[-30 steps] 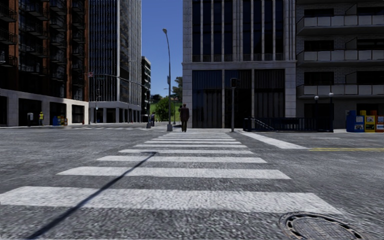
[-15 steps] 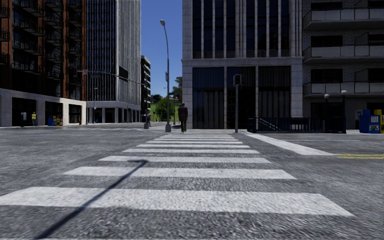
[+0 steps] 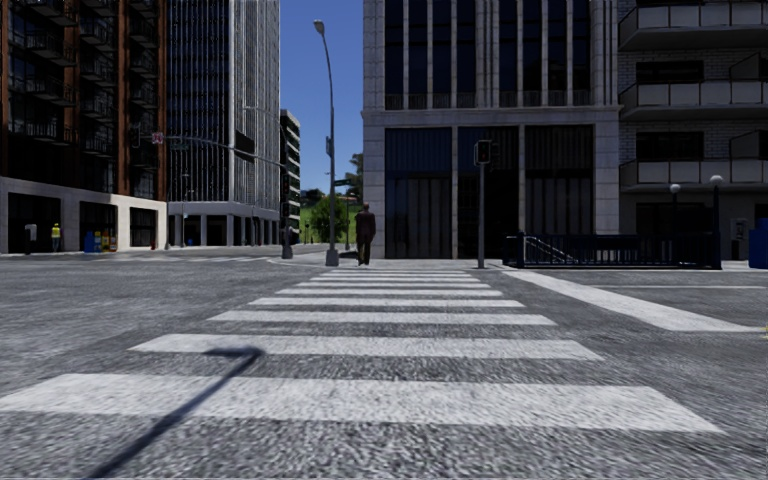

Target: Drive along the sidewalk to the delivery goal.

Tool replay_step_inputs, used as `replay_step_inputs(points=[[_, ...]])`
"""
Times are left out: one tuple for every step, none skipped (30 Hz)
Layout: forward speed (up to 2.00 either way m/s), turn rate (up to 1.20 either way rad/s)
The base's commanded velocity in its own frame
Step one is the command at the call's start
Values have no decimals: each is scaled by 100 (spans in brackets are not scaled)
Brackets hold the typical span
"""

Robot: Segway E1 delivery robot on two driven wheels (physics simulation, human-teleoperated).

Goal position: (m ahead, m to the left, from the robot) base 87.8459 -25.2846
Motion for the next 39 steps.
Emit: replay_step_inputs(points=[[200,0],[200,0],[200,0],[200,0],[200,0],[200,0],[200,0],[200,0],[200,0],[200,0],[200,0],[200,0],[200,0],[200,0],[200,0],[200,0],[200,0],[200,0],[200,0],[200,0],[200,0],[200,0],[200,0],[200,0],[200,0],[200,0],[200,0],[200,0],[200,0],[200,0],[200,0],[200,0],[200,0],[200,0],[200,0],[200,0],[200,0],[200,0],[200,0]])
